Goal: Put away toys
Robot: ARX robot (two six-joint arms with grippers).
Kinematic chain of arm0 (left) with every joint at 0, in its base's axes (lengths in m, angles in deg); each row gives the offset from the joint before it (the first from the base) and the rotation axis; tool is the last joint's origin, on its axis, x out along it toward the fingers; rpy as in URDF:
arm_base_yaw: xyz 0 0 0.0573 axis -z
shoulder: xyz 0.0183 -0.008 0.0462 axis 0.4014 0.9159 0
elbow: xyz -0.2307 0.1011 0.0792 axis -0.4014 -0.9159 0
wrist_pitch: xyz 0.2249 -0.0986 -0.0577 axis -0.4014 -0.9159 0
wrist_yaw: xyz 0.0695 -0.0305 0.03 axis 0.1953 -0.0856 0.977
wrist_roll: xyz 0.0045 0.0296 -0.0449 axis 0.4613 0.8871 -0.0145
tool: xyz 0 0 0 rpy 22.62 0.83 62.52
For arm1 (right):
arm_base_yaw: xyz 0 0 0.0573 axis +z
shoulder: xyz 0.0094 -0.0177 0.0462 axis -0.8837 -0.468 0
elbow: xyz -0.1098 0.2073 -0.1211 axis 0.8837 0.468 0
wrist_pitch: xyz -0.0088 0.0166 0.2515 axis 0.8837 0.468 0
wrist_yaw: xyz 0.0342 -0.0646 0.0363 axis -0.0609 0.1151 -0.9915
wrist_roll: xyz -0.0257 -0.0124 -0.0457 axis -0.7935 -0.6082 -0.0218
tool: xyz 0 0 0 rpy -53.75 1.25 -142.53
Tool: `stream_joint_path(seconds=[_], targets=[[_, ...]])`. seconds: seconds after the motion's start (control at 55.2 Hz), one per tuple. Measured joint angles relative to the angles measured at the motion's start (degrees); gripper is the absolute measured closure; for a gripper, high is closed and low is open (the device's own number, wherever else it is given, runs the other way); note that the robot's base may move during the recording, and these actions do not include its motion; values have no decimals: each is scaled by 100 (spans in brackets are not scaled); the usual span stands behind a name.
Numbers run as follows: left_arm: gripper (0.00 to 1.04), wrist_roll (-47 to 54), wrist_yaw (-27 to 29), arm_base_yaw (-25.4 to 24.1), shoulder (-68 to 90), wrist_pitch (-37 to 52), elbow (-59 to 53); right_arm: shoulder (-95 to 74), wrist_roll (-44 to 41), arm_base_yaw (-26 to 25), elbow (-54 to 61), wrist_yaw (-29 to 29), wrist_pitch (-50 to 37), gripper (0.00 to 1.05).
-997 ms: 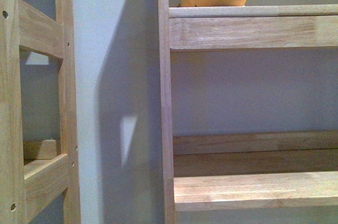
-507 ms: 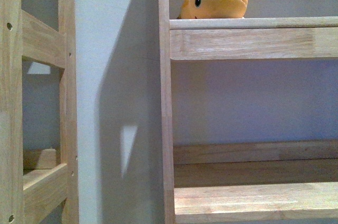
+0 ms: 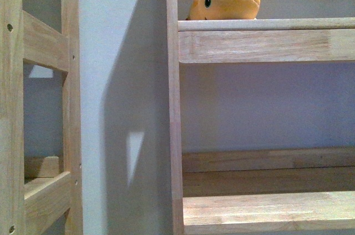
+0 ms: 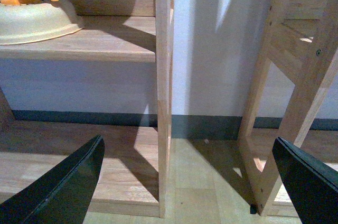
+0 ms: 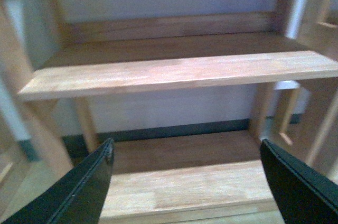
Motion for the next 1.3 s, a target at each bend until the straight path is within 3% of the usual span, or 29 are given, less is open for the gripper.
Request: stream_joint_path(seconds=[0.109, 0.181, 0.272, 0.489, 1.305], targets=[[6, 0, -2, 0, 0, 0, 0, 144, -68, -376, 142, -927, 4, 40], [6, 0, -2, 0, 0, 0, 0, 264, -129, -931, 282, -1572, -2, 52], [6, 0, 0, 0, 0, 0, 0, 345, -136, -1163, 407, -1611, -17, 66], [6, 0, 0, 0, 0, 0, 0, 520, -155, -1193, 654, -1666, -87, 101], [6, 0, 0, 0, 0, 0, 0, 1008, -173, -1202, 1165, -1668, -181, 101]])
